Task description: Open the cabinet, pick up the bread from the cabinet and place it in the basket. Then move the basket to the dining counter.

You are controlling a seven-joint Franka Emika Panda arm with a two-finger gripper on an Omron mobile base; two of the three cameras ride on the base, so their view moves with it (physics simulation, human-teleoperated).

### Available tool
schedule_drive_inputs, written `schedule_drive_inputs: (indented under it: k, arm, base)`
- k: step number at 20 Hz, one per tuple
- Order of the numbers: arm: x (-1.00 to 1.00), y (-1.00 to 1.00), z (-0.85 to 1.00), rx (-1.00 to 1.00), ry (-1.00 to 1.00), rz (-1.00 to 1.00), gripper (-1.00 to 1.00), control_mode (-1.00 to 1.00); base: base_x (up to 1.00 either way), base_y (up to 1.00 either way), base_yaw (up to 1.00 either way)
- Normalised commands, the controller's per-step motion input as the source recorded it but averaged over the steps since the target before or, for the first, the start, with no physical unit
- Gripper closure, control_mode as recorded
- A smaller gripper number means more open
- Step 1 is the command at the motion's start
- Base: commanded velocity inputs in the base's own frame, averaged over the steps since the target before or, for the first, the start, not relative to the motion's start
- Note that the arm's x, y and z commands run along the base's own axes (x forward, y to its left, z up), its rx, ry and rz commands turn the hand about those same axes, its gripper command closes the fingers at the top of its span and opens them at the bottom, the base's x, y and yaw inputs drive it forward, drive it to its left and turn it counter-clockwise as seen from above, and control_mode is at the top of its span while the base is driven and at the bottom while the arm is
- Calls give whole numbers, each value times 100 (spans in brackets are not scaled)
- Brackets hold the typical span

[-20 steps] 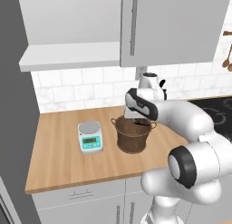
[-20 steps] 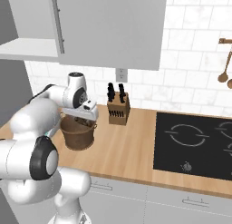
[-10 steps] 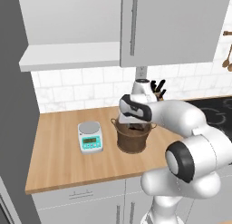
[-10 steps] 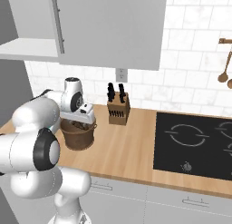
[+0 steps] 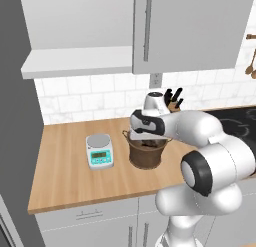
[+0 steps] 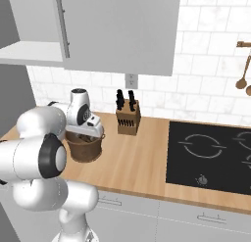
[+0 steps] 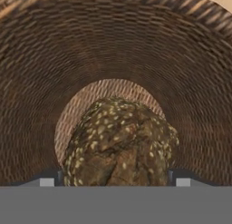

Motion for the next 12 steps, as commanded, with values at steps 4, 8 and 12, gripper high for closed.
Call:
schedule_drive_inputs:
  k: [4, 8, 12]
  arm:
    - [5, 7, -9, 0, 0, 0, 100, -100]
    - [0, 0, -3, 0, 0, 0, -100, -100]
    - [0, 0, 0, 0, 0, 0, -100, -100]
  base:
    - [0, 0, 0]
    - [0, 0, 0]
    - [0, 0, 0]
